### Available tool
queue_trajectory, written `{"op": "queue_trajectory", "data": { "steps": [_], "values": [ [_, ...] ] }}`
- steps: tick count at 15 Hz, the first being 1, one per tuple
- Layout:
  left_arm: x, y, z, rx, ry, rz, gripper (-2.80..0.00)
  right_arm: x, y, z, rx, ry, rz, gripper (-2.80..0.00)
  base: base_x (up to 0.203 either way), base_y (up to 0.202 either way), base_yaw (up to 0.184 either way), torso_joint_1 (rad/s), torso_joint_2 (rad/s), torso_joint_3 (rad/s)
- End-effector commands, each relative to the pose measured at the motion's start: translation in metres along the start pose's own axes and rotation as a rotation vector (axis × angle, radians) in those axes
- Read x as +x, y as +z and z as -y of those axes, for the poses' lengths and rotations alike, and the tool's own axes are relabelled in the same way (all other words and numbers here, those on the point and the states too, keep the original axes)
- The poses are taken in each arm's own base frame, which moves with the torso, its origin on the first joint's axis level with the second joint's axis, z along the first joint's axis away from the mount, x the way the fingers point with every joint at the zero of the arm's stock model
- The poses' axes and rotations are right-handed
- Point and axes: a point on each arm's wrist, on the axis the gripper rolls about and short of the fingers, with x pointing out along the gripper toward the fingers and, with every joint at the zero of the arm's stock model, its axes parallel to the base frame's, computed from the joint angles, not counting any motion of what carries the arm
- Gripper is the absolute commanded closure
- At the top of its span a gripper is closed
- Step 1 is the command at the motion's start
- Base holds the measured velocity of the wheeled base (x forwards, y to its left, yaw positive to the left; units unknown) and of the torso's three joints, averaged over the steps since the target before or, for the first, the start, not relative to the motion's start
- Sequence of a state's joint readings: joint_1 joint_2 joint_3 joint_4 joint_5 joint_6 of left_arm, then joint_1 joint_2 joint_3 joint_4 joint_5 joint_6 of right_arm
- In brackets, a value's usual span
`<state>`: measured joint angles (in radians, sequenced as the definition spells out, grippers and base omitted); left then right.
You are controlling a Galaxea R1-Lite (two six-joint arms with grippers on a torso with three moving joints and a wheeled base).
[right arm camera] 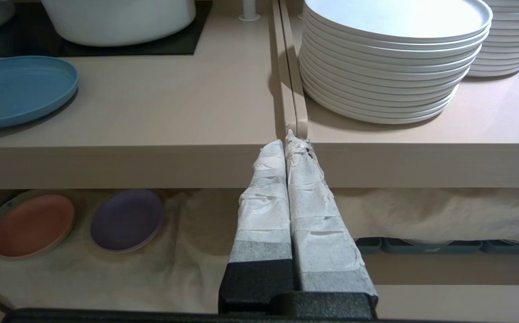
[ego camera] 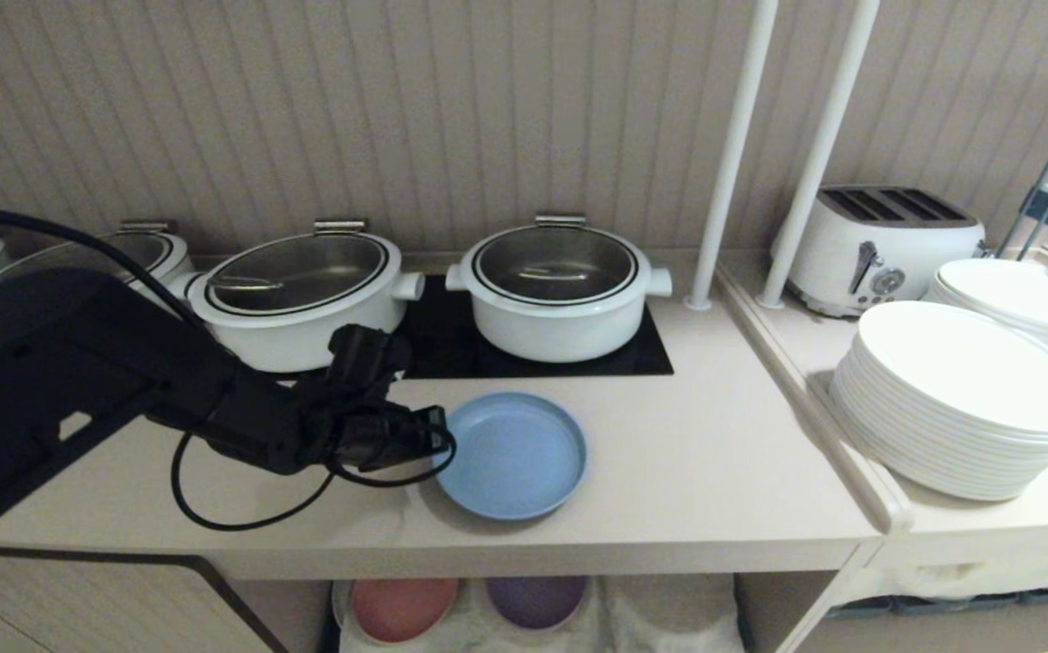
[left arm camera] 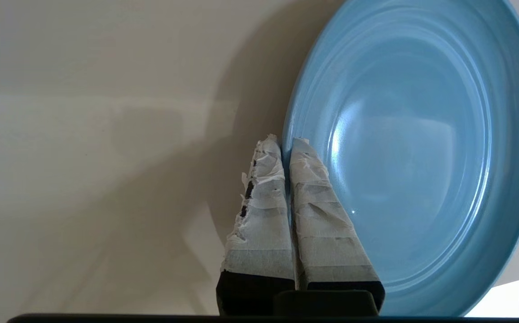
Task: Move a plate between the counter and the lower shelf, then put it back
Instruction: Put the plate
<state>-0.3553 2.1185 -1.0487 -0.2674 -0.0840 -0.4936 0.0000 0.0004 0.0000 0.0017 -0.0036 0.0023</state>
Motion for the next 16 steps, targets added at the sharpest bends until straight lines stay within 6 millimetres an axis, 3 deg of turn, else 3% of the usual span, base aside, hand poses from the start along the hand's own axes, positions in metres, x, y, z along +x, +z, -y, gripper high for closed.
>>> {"op": "queue_trajectory", "data": {
  "steps": [1,10,11,16],
  "values": [
    [0.0002,-0.001,0.0024,0.002,-0.005,-0.001,0.0,0.0,0.0,0.0,0.001,-0.001,0.001,0.0,0.0,0.0,0.0,0.0,0.0,0.0],
    [0.0,-0.0033,0.0057,0.009,-0.007,-0.007,0.0,0.0,0.0,0.0,0.001,-0.001,0.0,0.0,0.0,0.0,0.0,0.0,0.0,0.0],
    [0.0,-0.0033,0.0056,0.009,-0.006,-0.006,-2.8,0.0001,0.0,0.0,-0.001,-0.001,-0.001,0.0,0.0,0.0,0.0,0.0,0.0,0.0],
    [-0.0019,-0.0021,0.0063,0.011,0.016,0.016,-2.8,0.0001,0.0,0.0,0.001,0.001,-0.001,0.0,0.0,0.0,0.0,0.0,0.0,0.0]
  ]
}}
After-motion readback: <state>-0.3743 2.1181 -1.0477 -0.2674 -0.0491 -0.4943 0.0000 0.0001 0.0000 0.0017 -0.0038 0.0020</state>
